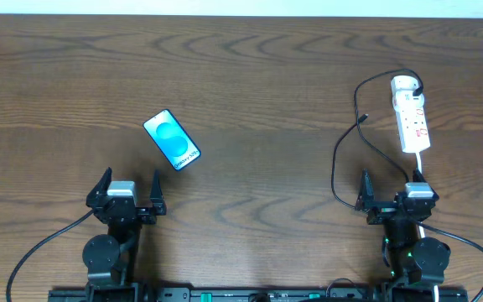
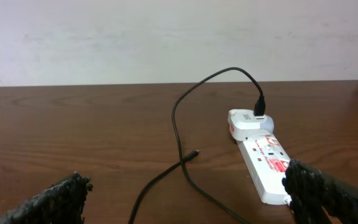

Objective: Plug charger to phone and switch on socket

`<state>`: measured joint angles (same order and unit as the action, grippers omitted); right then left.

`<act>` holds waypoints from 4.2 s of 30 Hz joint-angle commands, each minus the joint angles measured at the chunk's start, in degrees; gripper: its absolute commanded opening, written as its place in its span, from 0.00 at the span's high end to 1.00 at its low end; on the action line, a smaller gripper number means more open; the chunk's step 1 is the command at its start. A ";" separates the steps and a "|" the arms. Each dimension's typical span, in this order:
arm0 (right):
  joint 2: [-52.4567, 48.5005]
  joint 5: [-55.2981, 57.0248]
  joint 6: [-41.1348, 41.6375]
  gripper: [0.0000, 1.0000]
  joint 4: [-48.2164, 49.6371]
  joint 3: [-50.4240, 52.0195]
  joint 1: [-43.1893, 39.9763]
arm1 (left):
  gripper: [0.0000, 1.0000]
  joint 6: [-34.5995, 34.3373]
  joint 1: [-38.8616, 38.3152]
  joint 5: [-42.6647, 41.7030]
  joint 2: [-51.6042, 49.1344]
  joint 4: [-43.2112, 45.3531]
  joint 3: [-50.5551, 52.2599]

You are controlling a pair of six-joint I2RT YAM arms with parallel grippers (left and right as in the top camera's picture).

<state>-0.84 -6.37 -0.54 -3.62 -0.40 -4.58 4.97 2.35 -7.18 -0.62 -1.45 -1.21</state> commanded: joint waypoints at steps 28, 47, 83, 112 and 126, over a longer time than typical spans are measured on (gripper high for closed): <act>0.39 0.22 -0.61 0.01 -0.24 0.09 0.39 | 0.07 0.79 -0.24 -0.98 0.24 -1.88 0.96; 0.39 0.22 -0.61 0.01 -0.24 0.09 0.39 | 0.08 -1.81 -0.31 -4.44 0.07 5.64 0.70; 0.39 0.22 -0.61 0.01 -0.26 0.07 0.39 | 0.07 -10.25 -0.31 -5.90 -48.72 -37.35 -60.33; 0.39 0.22 -0.61 0.01 -0.24 0.09 0.39 | 0.07 -21.03 -0.31 4.24 -55.30 -49.31 -70.20; 0.39 0.22 -0.61 0.01 -0.24 0.07 0.39 | 0.08 -30.93 -0.57 11.63 -70.66 -55.80 -84.56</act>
<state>-0.84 -6.39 -0.56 -3.62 -0.40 -4.58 -23.27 2.11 1.58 -68.42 -55.48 -82.21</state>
